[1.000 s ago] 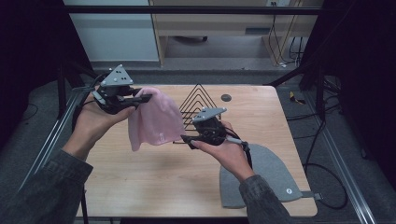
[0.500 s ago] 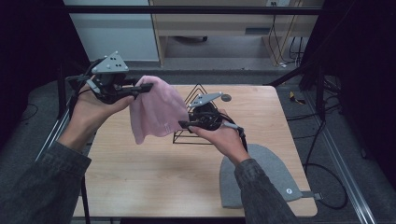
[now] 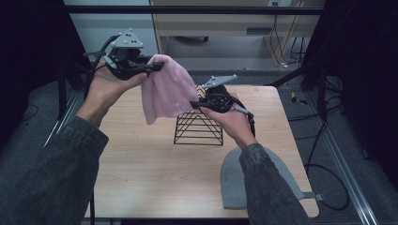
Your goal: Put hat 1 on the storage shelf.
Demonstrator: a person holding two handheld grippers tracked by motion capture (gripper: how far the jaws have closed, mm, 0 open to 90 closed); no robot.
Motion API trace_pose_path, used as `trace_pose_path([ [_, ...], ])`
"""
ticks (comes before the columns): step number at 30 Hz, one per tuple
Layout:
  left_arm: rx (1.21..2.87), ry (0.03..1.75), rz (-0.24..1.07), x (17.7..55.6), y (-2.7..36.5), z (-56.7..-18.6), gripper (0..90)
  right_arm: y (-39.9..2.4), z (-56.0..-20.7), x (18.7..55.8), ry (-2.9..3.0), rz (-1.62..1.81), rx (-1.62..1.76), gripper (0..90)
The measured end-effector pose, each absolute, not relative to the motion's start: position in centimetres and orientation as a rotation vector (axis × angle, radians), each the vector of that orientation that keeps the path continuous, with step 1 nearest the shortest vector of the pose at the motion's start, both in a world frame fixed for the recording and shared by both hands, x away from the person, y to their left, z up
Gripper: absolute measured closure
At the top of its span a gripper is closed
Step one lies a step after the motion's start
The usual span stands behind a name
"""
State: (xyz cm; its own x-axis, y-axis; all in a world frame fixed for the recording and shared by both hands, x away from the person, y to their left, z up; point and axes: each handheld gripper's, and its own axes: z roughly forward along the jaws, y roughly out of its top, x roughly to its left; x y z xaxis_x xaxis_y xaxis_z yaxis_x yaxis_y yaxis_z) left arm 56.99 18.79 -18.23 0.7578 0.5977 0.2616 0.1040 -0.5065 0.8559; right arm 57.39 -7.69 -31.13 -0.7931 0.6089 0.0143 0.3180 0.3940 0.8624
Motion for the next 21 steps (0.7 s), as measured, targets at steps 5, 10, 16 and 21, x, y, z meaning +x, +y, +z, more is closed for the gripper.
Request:
trace_pose_path([
  [5,2.028,0.521,0.671,58.7,18.2,-18.9,73.1,-8.8,-31.4,58.3,2.312,1.348,0.844,75.8],
  [10,2.023,0.522,0.661,59.4,17.8,-19.2,73.1,-9.2,-31.6,58.7,2.301,1.329,0.857,76.2],
  [16,2.021,0.518,0.647,59.8,16.7,-19.4,73.0,-9.9,-31.9,59.0,2.286,1.314,0.875,76.8],
  [21,2.029,0.506,0.650,59.7,15.7,-19.4,73.0,-10.6,-32.1,58.9,2.280,1.312,0.881,77.2],
])
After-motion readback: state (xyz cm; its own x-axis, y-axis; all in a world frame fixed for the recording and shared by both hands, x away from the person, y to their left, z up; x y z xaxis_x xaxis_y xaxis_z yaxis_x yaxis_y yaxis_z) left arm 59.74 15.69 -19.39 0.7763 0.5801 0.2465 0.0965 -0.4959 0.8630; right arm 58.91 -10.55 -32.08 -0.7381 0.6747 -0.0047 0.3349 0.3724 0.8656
